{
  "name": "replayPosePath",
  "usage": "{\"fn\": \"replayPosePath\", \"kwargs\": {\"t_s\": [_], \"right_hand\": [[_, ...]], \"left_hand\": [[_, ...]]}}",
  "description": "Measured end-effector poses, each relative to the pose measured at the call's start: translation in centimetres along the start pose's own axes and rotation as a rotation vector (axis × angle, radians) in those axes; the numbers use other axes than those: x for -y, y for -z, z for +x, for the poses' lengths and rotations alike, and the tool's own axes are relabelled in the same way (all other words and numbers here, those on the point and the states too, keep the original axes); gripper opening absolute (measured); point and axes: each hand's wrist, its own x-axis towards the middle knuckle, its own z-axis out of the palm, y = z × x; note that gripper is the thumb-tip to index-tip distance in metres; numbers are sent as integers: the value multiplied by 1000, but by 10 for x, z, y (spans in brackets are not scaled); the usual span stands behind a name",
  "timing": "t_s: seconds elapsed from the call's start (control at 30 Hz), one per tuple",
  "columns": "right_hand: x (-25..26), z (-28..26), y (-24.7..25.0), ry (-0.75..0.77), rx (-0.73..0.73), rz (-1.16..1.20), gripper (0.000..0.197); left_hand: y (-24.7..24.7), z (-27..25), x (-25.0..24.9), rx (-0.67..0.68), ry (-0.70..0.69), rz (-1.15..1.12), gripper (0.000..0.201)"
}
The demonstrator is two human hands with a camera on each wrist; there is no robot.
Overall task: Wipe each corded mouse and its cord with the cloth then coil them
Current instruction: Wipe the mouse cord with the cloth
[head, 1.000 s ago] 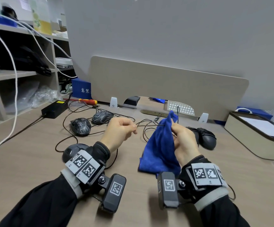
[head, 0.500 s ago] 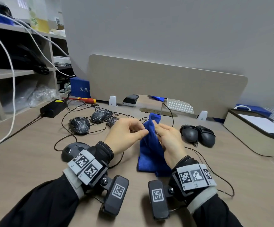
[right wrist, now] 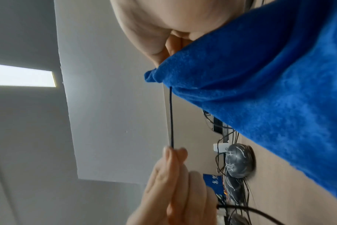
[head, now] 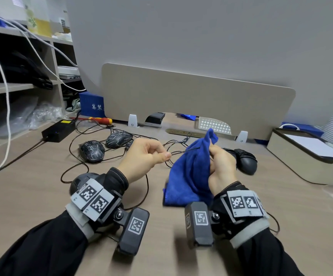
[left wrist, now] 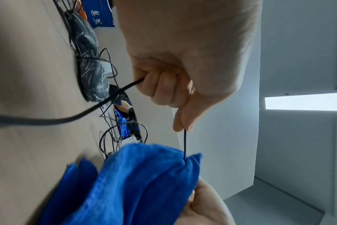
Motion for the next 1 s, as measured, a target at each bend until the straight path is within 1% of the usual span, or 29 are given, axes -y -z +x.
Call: {"fn": "replayPosePath", "kwargs": {"t_s": [0.07, 0.17, 0.27, 0.37, 0.4, 0.5, 0.57, 0.63, 0.67, 0.77, 0.8, 0.87, 0.93, 1.0], "right_hand": [[-1, 3, 1, -13, -52, 50, 18], [-1, 0, -2, -55, -17, 56, 11], [-1, -1, -4, -47, -2, 38, 11], [-4, -4, -8, -31, 49, 3, 10], [-6, -5, -8, -32, 58, -9, 12], [-8, -7, -10, -55, 90, -21, 24], [-7, -10, -13, -66, 144, -36, 25], [-7, -14, -16, -82, 237, -28, 22], [-7, -16, -17, -87, 290, -25, 23], [-11, -19, -18, -41, 406, -90, 36], [-12, -21, -19, -15, 433, -126, 34], [-13, -24, -19, 26, 445, -194, 23], [-15, -25, -19, 45, 424, -226, 16], [-15, -26, -19, 56, 398, -247, 14]], "left_hand": [[3, 2, 6, -14, 2, 63, 22], [3, 3, 12, -20, 5, 192, 20], [3, 4, 13, -70, -18, 191, 14], [1, 2, 8, -74, -71, 168, 9], [-1, 1, 6, -66, -85, 166, 9], [-3, 0, 3, -65, -86, 159, 17], [-4, -1, 2, -84, -83, 153, 17], [-6, -2, 1, -95, -86, 128, 15], [-7, -1, 1, -99, -87, 112, 16], [-7, -1, 3, -106, -99, 88, 21], [-7, 0, 5, -105, -105, 90, 23], [-7, 0, 7, -82, -96, 98, 27], [-8, -1, 8, -36, -59, 71, 28], [-8, -1, 8, -9, -44, 61, 26]]}}
